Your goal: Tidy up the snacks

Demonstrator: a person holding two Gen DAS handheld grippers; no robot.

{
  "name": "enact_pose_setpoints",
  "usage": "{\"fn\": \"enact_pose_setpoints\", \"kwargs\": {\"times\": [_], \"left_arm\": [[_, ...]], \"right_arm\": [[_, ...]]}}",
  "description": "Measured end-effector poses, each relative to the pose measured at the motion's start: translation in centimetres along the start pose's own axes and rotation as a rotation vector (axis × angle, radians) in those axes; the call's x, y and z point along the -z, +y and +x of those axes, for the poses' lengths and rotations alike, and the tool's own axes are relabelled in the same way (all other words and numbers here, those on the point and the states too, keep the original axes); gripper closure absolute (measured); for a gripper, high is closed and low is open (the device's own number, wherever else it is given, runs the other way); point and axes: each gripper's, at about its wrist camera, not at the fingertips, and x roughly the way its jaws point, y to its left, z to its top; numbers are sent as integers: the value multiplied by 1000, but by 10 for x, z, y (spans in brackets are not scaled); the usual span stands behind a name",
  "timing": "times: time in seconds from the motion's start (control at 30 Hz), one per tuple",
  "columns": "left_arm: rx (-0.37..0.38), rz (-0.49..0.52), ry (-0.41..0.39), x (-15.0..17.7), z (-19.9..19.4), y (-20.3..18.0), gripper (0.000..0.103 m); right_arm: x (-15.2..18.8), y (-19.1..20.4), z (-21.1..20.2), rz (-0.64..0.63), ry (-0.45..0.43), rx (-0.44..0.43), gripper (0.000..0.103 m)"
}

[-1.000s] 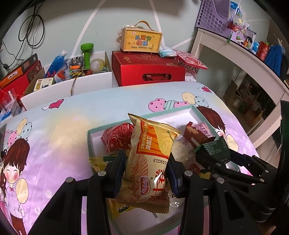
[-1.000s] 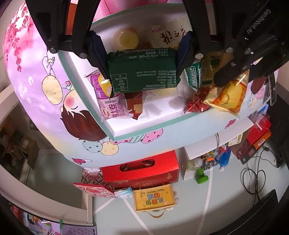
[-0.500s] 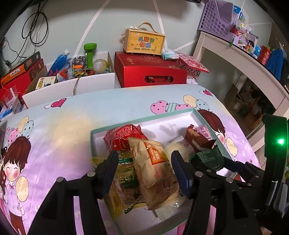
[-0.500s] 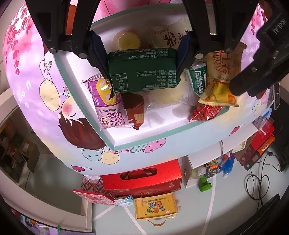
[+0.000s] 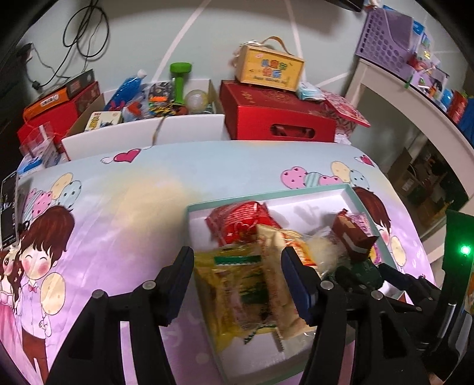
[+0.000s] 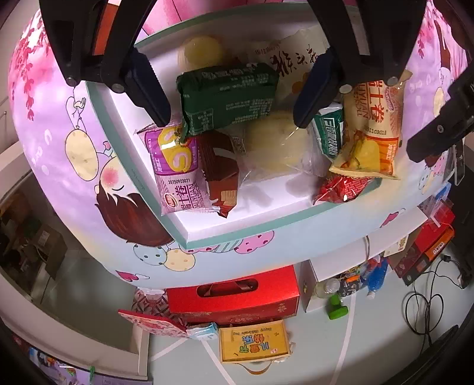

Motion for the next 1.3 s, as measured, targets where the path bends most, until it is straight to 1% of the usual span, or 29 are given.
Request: {"fn": "enact_pose_setpoints", "kwargs": {"times": [0.17,0.27,0.3,0.33,0.37,0.4,0.43,0.47,0.6,0.67,0.87,1.03,1.1,1.3], "left_arm": [[-17,-31,-6,-1,-1,11,40],[-27,-44,-11,0,-3,17,40],[-30,-47,-12,-1,-3,17,40],[-35,-51,-12,0,-3,19,40],[-45,-58,-10,0,-2,21,38],[-52,-63,-9,0,-2,23,32],[-61,-69,-11,0,-2,25,20],[-71,-76,-18,0,-3,27,16],[-98,-88,-37,1,-7,36,15],[-126,-91,-48,2,-9,40,6],[-175,-110,-68,6,-14,51,5],[-186,-124,-66,12,-19,57,5],[-184,-134,-61,17,-22,60,5],[-231,-144,-45,42,-32,67,5]], "right_arm": [[0,2,2,-8,2,1,15],[1,3,3,-7,5,-4,13],[1,4,3,-9,-1,-2,4],[1,4,2,-9,-6,0,0],[1,5,0,-8,-17,6,0],[0,6,-1,-9,-26,9,0],[0,6,-2,-8,-29,9,0],[0,5,-3,-6,-31,8,0],[0,6,-4,-11,-35,18,0],[0,7,-5,-14,-39,23,0],[1,13,-11,-36,-54,14,0],[2,19,-17,-59,-69,22,0],[3,22,-21,-68,-78,22,0],[10,29,-37,-77,-99,23,0]]}}
